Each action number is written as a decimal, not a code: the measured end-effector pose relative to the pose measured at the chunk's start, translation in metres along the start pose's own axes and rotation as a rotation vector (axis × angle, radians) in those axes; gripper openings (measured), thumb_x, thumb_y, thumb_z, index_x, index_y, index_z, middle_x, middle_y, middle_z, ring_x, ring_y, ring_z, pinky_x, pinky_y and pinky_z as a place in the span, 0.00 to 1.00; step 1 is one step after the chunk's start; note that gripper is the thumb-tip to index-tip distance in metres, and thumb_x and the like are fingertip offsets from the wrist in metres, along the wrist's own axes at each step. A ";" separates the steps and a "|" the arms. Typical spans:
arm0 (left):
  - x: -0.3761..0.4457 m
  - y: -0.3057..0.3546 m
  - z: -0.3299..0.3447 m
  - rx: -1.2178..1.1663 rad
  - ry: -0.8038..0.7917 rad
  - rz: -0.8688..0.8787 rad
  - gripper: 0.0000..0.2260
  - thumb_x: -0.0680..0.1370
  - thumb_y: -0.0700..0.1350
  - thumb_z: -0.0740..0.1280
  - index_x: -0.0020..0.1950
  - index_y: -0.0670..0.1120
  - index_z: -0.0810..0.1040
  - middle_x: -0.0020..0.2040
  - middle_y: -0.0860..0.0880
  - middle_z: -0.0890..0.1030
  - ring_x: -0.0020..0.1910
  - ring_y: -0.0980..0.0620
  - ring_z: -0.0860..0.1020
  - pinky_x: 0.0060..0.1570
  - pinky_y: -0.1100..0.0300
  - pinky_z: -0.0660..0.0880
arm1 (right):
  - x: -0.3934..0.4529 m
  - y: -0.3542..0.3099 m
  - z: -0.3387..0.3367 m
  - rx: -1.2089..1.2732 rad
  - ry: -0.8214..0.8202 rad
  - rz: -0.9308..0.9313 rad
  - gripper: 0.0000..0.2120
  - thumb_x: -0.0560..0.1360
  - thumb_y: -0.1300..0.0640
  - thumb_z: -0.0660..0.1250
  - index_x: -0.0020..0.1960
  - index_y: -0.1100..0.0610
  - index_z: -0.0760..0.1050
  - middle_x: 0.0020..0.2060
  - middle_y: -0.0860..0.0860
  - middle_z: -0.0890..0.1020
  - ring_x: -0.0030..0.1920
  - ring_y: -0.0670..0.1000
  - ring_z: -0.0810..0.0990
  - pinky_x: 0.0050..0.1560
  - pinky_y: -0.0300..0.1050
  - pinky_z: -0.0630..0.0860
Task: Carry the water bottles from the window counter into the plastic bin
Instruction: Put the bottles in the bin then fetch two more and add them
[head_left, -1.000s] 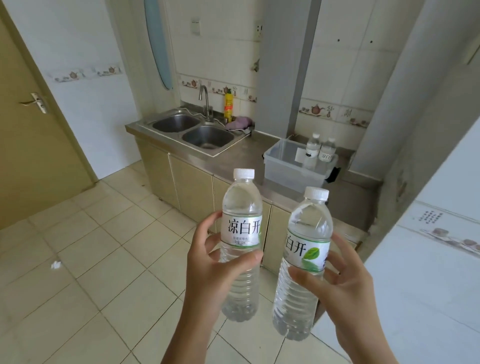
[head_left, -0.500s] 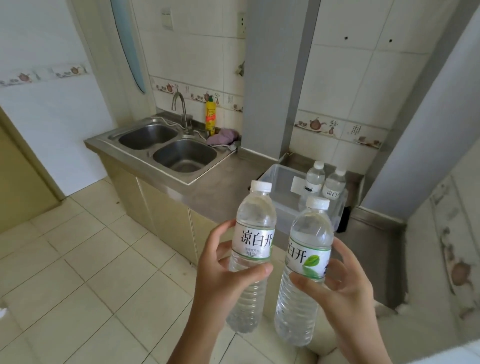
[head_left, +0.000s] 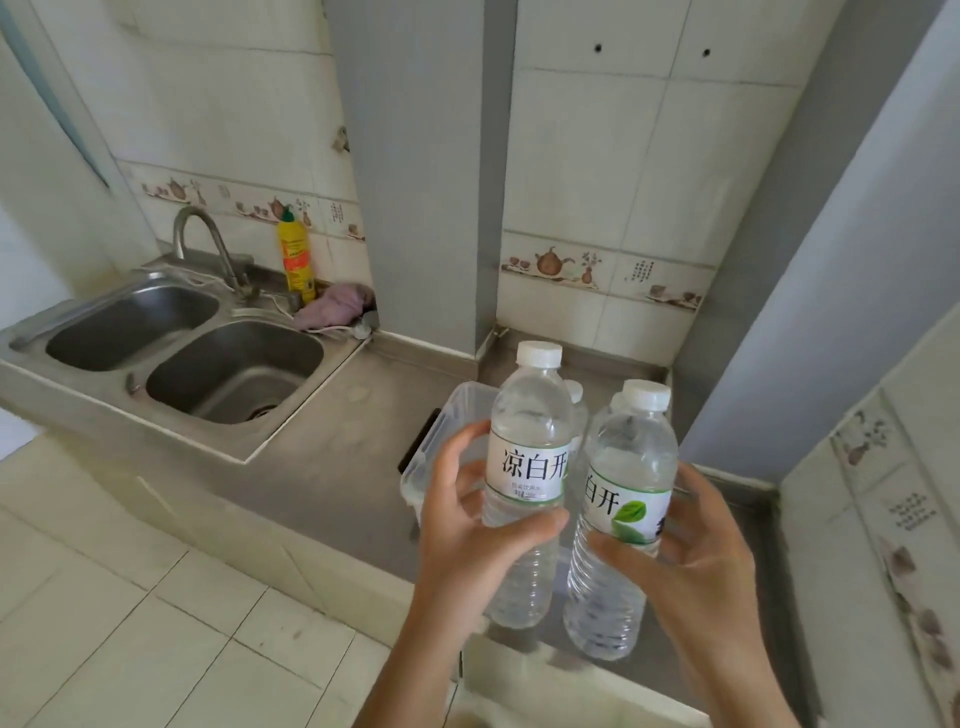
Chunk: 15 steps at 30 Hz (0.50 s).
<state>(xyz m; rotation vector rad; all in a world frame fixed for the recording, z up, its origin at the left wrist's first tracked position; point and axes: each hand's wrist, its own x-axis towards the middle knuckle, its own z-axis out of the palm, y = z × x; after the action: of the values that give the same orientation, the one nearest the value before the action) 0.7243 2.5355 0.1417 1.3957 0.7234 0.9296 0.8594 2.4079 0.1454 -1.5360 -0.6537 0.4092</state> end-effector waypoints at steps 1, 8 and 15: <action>0.015 -0.005 0.007 -0.005 -0.024 0.002 0.39 0.53 0.44 0.84 0.56 0.73 0.75 0.52 0.59 0.85 0.49 0.57 0.85 0.41 0.65 0.80 | 0.011 0.004 0.000 -0.004 0.011 -0.004 0.39 0.55 0.69 0.82 0.59 0.40 0.75 0.48 0.42 0.85 0.47 0.44 0.85 0.40 0.31 0.78; 0.102 -0.050 0.046 0.060 -0.220 -0.035 0.34 0.56 0.45 0.85 0.56 0.65 0.77 0.53 0.65 0.84 0.51 0.61 0.83 0.43 0.71 0.78 | 0.075 0.030 0.007 -0.084 0.150 -0.005 0.39 0.56 0.69 0.82 0.60 0.43 0.74 0.50 0.34 0.83 0.49 0.38 0.82 0.42 0.26 0.76; 0.137 -0.102 0.057 0.247 -0.254 -0.007 0.32 0.55 0.54 0.82 0.57 0.63 0.76 0.54 0.60 0.83 0.56 0.60 0.79 0.53 0.66 0.75 | 0.103 0.073 0.021 -0.118 0.251 0.064 0.40 0.56 0.69 0.81 0.54 0.33 0.74 0.52 0.37 0.83 0.52 0.40 0.82 0.44 0.29 0.77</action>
<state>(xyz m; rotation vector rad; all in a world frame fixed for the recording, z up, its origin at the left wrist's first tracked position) 0.8511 2.6333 0.0592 1.6924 0.6646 0.6564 0.9369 2.4899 0.0854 -1.6903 -0.4399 0.2234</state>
